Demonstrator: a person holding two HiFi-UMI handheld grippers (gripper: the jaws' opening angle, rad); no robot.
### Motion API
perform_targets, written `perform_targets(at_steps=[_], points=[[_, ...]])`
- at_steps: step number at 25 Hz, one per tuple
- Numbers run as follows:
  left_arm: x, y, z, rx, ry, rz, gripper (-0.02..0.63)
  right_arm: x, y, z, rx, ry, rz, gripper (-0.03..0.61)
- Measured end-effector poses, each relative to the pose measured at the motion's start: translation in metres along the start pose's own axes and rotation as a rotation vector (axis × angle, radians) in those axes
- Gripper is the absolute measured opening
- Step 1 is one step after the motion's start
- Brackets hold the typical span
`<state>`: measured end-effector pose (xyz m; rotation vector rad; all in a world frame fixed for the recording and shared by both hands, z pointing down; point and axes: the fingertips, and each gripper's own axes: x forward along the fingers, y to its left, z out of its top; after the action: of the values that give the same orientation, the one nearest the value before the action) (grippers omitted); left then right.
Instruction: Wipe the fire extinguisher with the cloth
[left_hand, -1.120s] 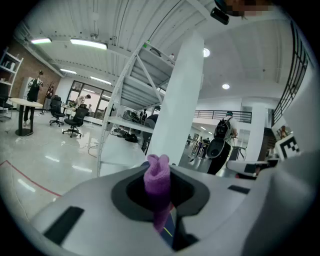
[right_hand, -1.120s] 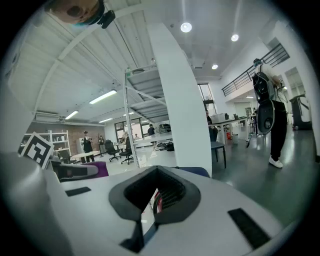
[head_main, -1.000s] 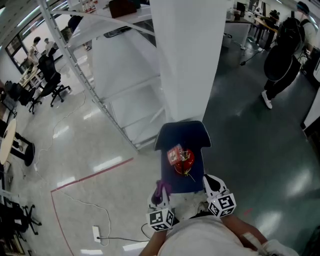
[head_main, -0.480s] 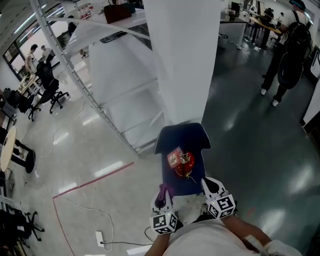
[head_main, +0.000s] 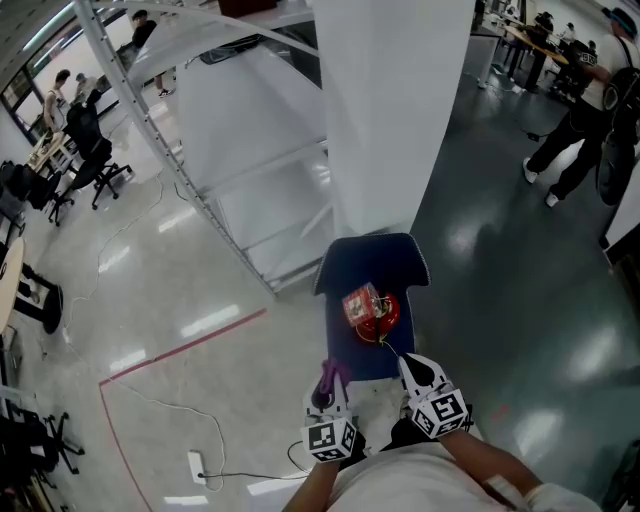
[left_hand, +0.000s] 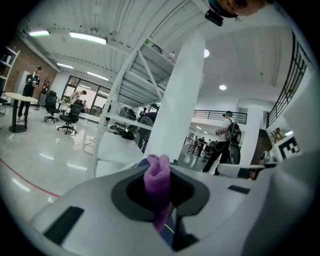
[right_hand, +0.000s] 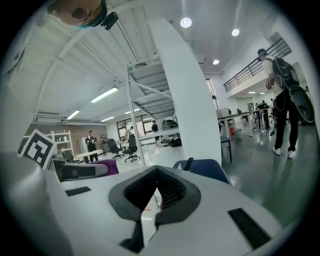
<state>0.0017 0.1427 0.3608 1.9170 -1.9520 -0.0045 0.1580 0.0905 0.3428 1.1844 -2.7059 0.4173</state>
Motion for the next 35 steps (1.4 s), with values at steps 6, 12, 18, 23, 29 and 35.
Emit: perform_targets(at_steps=[6,12,18,23,29,35], points=[[0.006,0.025,0.0,0.028,0.014,-0.075,0.051,0.013,0.018,-0.018,0.025,0.012,-0.08,0.012],[0.015,0.04,0.003,0.032,0.016,-0.083,0.051,0.021,0.029,-0.023,0.002,0.036,-0.084,0.012],[0.016,0.041,-0.009,0.039,0.046,-0.03,0.051,0.029,0.032,-0.04,0.031,0.077,-0.034,0.012],[0.029,0.057,-0.022,0.046,0.064,-0.031,0.051,0.052,0.036,-0.053,0.037,0.09,-0.009,0.012],[0.06,0.076,-0.047,0.074,0.105,-0.097,0.051,0.067,0.041,-0.062,0.043,0.09,-0.06,0.012],[0.105,0.093,-0.093,0.1,0.172,-0.206,0.051,0.09,0.047,-0.08,0.066,0.079,-0.19,0.012]])
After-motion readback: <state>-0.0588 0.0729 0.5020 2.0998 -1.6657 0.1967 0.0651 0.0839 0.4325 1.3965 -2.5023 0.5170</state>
